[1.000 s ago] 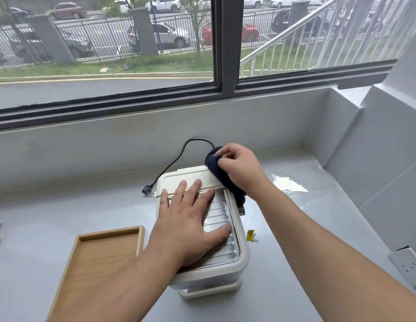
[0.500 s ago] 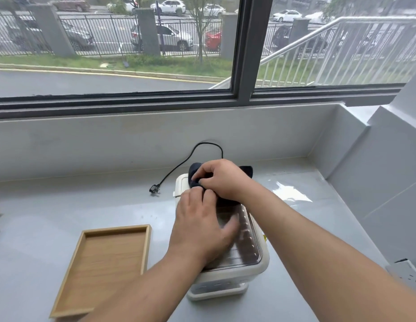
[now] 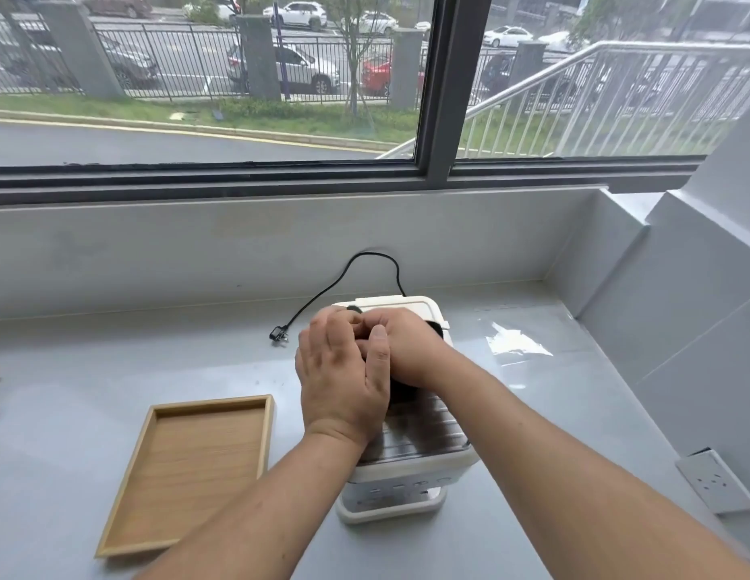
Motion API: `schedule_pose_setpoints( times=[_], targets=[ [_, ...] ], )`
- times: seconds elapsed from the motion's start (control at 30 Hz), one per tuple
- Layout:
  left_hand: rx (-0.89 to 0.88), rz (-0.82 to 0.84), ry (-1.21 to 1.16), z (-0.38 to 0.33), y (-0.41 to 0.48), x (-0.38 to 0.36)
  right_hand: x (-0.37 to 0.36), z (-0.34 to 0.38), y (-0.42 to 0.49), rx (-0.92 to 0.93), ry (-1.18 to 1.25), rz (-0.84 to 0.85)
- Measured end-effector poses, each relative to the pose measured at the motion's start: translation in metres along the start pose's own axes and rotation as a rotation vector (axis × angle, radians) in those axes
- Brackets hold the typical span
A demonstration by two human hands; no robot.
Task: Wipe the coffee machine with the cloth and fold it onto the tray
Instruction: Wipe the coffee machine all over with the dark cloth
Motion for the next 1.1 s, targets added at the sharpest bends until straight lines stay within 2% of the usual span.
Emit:
schedule_pose_setpoints(
  times=[0.2,0.33,0.43,0.57,0.67,0.8,0.93,1.1],
  targets=[
    [-0.035,0.153,-0.123,-0.008,-0.006,0.000,-0.002,-0.001,-0.049,-0.022,-0.033,0.027],
    [-0.103,0.313,-0.073,-0.012,-0.011,-0.004,-0.003,0.003,-0.065,-0.028,-0.119,0.029],
    [-0.154,0.354,-0.023,-0.012,-0.007,0.002,-0.006,0.019,-0.068,0.039,-0.196,0.012],
    [-0.196,0.390,0.012,-0.006,0.003,0.015,0.004,0.040,-0.080,0.207,-0.247,-0.153],
    [-0.211,0.414,0.024,-0.003,0.011,0.027,0.019,0.040,-0.091,0.236,-0.315,-0.290],
    [-0.247,0.461,0.086,-0.001,0.014,0.034,0.037,0.042,-0.098,0.208,-0.469,-0.388],
    [-0.342,0.496,0.152,-0.008,0.016,0.038,0.045,0.040,-0.100,0.125,-0.653,-0.361],
    [-0.414,0.538,0.199,-0.018,0.017,0.040,0.055,0.032,-0.110,0.000,-0.752,-0.358]
  ],
)
Point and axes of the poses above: each hand's wrist, its own y-axis towards the middle knuckle, its own x-axis out of the back of the hand, z = x × y, the point moved 10 cm from there along y, towards the middle knuckle, and after that the axes turned 8 degrees about -z, right-handed, at the moved point
